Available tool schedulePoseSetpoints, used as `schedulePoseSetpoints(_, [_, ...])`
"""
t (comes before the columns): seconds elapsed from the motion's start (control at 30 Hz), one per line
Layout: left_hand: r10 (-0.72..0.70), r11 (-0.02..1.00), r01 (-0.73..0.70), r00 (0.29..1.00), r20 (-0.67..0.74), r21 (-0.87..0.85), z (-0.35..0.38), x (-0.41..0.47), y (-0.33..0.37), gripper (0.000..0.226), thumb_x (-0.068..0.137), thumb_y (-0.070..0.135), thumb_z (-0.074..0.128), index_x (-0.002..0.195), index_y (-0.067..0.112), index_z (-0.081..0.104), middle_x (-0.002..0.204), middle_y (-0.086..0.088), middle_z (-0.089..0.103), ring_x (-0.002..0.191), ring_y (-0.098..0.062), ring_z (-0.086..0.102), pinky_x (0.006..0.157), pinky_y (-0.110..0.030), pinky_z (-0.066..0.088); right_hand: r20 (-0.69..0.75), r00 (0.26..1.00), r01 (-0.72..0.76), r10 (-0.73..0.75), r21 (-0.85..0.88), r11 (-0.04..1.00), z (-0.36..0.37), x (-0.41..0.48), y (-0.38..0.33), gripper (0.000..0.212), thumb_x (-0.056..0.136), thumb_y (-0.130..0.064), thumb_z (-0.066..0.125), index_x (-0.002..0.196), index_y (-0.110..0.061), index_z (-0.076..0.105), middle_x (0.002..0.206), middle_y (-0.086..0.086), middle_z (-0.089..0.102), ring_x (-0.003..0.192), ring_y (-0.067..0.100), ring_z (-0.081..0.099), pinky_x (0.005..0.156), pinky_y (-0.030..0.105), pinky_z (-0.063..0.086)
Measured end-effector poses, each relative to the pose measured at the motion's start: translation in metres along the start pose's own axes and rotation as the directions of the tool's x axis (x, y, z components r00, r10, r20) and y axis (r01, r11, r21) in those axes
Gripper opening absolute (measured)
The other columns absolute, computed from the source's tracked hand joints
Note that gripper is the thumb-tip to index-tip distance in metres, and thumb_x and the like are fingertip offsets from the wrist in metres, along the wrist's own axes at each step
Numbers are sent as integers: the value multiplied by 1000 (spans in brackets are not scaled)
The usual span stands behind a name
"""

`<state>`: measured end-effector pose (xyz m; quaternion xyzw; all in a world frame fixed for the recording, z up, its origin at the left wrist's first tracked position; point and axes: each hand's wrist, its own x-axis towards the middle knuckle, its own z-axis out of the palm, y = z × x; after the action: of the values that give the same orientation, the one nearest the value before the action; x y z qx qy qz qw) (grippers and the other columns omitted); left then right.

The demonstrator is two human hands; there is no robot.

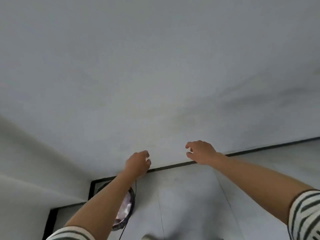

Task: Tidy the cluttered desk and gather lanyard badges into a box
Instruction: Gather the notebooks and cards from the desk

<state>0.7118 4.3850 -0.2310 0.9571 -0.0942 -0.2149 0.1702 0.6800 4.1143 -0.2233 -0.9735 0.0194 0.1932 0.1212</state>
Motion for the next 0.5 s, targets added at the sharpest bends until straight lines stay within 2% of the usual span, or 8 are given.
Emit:
schedulePoseSetpoints(0.1, [154,986,-155,988,20,57,12,19,107,33,95,34,46,125,24,55,111,-4,66,104,-22,60,91,-35,49,-77,984,-152,158,81,985,-20,-53,98,39,94,-39,48,129,-25,53,116,0,65,104,19,59,85,31,47])
schedulePoseSetpoints(0.2, [273,959,-276,961,41,64,26,26,197,32,95,33,48,124,23,57,106,-3,68,103,-21,60,91,-36,50,-135,955,-249,266,127,960,-37,-96,174,39,93,-40,50,129,-25,54,118,-1,63,104,19,59,84,30,46])
schedulePoseSetpoints(0.37, [491,860,-503,861,131,87,74,24,369,30,95,33,49,122,23,58,106,-4,68,102,-21,60,91,-37,50,-195,839,-456,508,259,852,-56,-195,318,40,92,-40,51,129,-24,55,116,-1,64,103,19,58,83,31,46])
schedulePoseSetpoints(0.5, [600,764,-633,768,223,125,109,28,486,30,94,33,50,120,23,59,101,-3,69,100,-19,61,90,-36,50,-205,735,-563,647,347,750,-57,-258,408,40,93,-40,52,128,-22,56,120,1,63,107,22,58,83,29,43])
